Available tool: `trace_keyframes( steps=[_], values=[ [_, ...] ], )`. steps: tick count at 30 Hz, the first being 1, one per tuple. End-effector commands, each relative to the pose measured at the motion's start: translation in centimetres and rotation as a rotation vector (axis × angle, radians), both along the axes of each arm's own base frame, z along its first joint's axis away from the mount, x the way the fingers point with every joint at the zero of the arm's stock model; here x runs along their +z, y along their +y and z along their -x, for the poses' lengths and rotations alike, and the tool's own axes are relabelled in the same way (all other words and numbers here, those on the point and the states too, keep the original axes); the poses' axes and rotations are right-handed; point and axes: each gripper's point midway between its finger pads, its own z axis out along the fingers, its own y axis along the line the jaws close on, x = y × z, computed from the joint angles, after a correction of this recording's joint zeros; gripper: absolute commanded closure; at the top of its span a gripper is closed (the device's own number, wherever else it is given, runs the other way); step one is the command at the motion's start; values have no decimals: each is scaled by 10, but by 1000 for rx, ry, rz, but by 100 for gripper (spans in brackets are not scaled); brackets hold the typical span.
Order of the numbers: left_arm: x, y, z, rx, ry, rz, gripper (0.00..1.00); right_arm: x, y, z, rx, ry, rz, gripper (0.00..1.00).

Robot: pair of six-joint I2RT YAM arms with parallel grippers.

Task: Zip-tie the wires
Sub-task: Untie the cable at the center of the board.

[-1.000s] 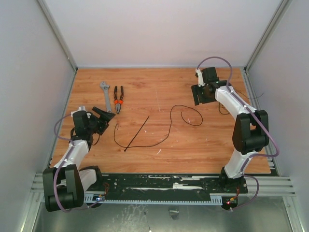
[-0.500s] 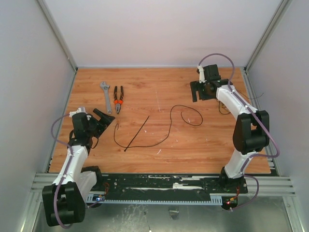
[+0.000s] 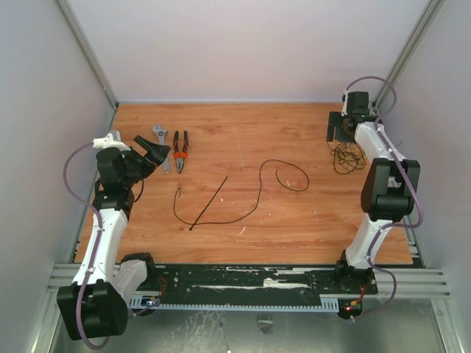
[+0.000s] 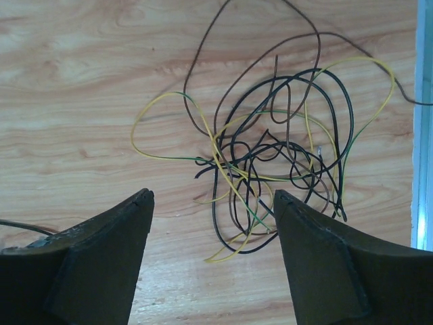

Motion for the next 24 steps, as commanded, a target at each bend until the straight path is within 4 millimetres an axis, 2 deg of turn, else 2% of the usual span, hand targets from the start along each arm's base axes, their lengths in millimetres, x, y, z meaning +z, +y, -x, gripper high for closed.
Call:
trace_keyframes(
  steps=[1, 6, 10, 17, 21, 24],
  values=[
    [-6, -12, 1, -57, -3, 6, 2, -14, -15, 1, -17, 41, 31, 29],
    [-12, -15, 1, -70, 8, 11, 2, -38, -19, 6, -13, 96, 32, 40],
    [-12, -16, 1, -73, 6, 7, 2, -49, -23, 8, -23, 121, 51, 53],
    [-14, -17, 1, -75, 12, 9, 2, -55, -28, 12, -32, 143, 82, 70],
    [-13, -16, -1, -77, 9, 3, 2, -54, -31, 15, -36, 149, 95, 92],
    [-8, -18, -3, -90, 3, 2, 2, -44, -32, 13, -38, 132, 103, 100]
  ],
)
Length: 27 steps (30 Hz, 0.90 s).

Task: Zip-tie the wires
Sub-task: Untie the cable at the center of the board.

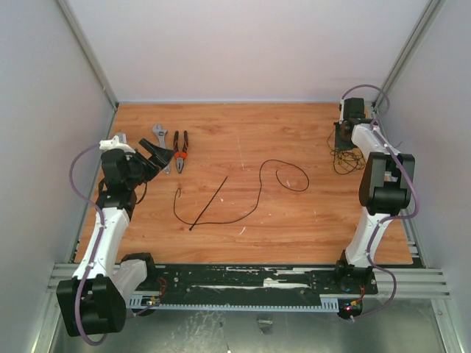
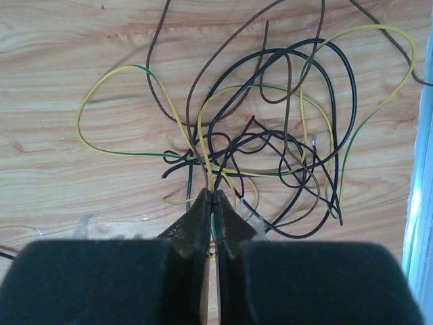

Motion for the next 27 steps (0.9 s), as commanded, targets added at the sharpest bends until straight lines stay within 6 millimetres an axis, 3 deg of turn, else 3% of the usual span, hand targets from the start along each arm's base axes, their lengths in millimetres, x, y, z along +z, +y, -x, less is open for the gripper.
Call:
trace_keyframes(
  steps=[1, 4, 6, 8, 11, 14, 17, 20, 22, 24, 27],
  values=[
    [13, -6, -6, -39, -44, -12, 2, 9, -10, 2, -23, -8, 30, 100],
    [20, -10, -9, -60, -59, -16, 2, 34, -9, -4, -24, -63, 24, 100],
    [26, -14, -11, -78, -72, -23, 2, 61, -7, -13, -18, -129, 14, 100],
    [17, -21, -18, -101, -38, -20, 2, 92, -3, -21, -5, -203, -1, 100],
    [22, -35, -26, -142, -43, -14, 2, 151, 12, -32, 52, -345, -63, 100],
    [34, -55, -36, -180, -77, -12, 2, 225, 39, -40, 141, -541, -171, 100],
    [51, -81, -48, -234, -114, -35, 2, 299, 60, -36, 212, -732, -234, 100],
    [71, -112, -58, -301, -169, -23, 2, 357, 76, -27, 289, -875, -280, 100],
    [83, -135, -61, -358, -208, 0, 2, 385, 93, -16, 369, -938, -338, 100],
    [96, -157, -65, -399, -242, 9, 2, 401, 107, -4, 435, -974, -390, 100],
    [119, -190, -68, -469, -291, 16, 3, 396, 116, 10, 468, -959, -425, 100]
  ],
)
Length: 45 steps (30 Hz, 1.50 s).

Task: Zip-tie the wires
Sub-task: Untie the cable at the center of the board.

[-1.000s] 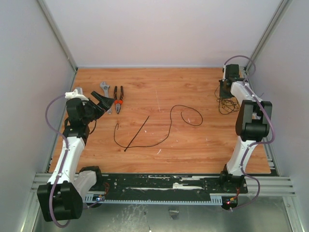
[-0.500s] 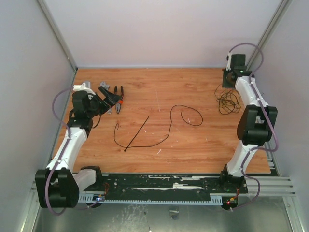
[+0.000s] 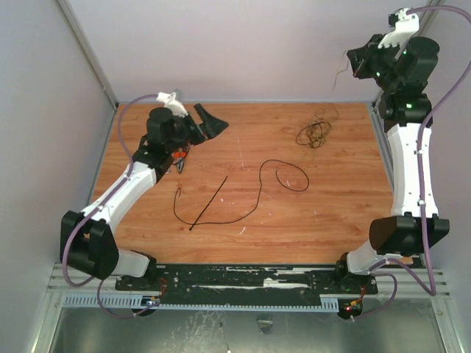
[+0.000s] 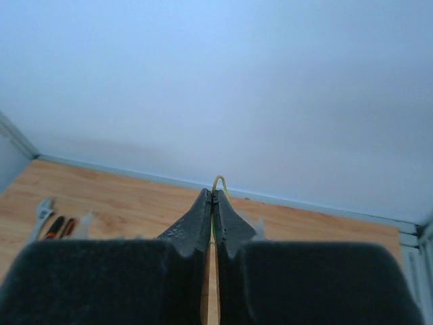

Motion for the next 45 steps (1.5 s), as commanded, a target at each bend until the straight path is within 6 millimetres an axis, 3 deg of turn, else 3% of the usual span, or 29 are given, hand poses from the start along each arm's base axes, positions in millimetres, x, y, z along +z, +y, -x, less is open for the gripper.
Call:
trace_keyframes(
  steps=[1, 5, 9, 12, 14, 17, 25, 31, 37, 45],
  values=[
    [52, -46, -7, -96, -139, 45, 3, -10, 27, 17, 141, 18, -48, 100],
    [65, -84, -4, -177, -160, 83, 4, -29, 9, 20, 29, 36, -32, 100],
    [65, -121, -10, -265, -144, 103, 4, -12, 7, 17, 18, 5, -19, 100],
    [67, -148, -14, -322, -112, 142, 5, -3, 22, 17, 117, 4, -10, 100],
    [69, -165, -12, -355, -93, 173, 5, -11, 31, 23, 173, 21, -8, 100],
    [72, -185, -9, -397, -62, 247, 5, -44, 35, 31, 188, 72, -12, 100],
    [76, -209, -2, -422, -3, 430, 5, -135, 59, 48, 250, 198, 24, 100],
    [55, -232, 2, -437, 83, 493, 5, -177, 80, 55, 273, 251, 38, 100],
    [23, -250, 4, -416, 155, 510, 7, -193, 93, 61, 288, 267, 39, 100],
    [0, -252, -2, -372, 195, 508, 14, -191, 96, 63, 282, 258, 22, 100]
  ],
)
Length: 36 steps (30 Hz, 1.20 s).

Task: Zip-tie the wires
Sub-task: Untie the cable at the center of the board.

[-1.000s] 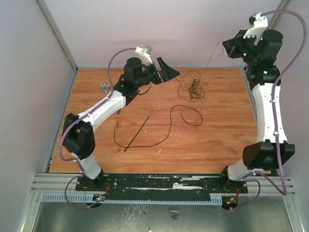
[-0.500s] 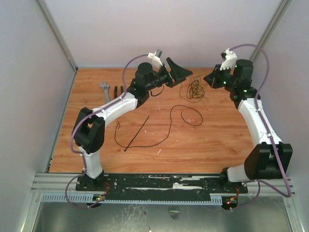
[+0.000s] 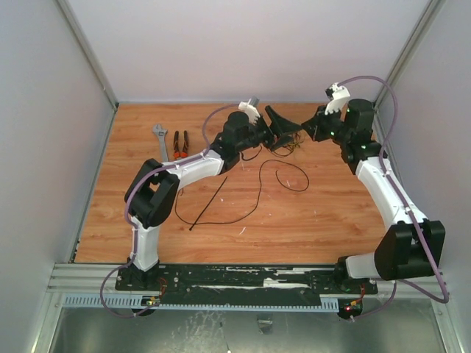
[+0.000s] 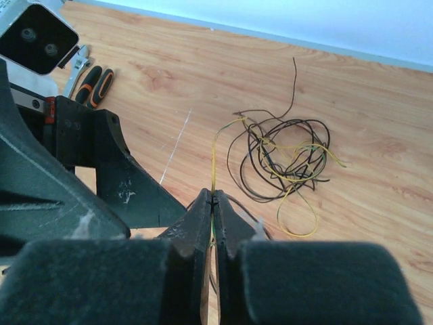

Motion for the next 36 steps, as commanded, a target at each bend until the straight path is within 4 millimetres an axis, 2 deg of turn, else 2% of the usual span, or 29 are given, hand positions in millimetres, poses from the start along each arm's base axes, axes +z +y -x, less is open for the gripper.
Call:
trace_keyframes(
  steps=[1, 8, 13, 22, 26, 30, 32, 33, 36],
  values=[
    [8, -1, -7, 31, -19, 49, 15, 15, 2, 2, -3, -63, -11, 100],
    [10, -5, -17, 57, -23, 62, 18, 3, 4, 11, 18, -36, 17, 100],
    [3, -6, -24, 73, -16, 52, 22, 5, 14, 23, 90, -45, 21, 100],
    [5, -6, -28, 90, -48, 33, 53, -5, 27, 37, 196, -27, 50, 100],
    [7, -6, -28, 89, -59, 26, 57, -9, 38, 43, 254, -20, 54, 100],
    [7, -6, -27, 83, -69, 18, 73, -12, 39, 40, 241, -14, 65, 100],
    [10, -6, -26, 80, -88, 4, 79, -12, 37, 39, 228, -13, 68, 96],
    [10, -6, -26, 74, -102, -13, 81, -12, 36, 38, 219, -14, 69, 91],
    [16, -5, -26, 67, -163, -95, 96, -6, 31, 35, 176, -27, 72, 76]
  ],
)
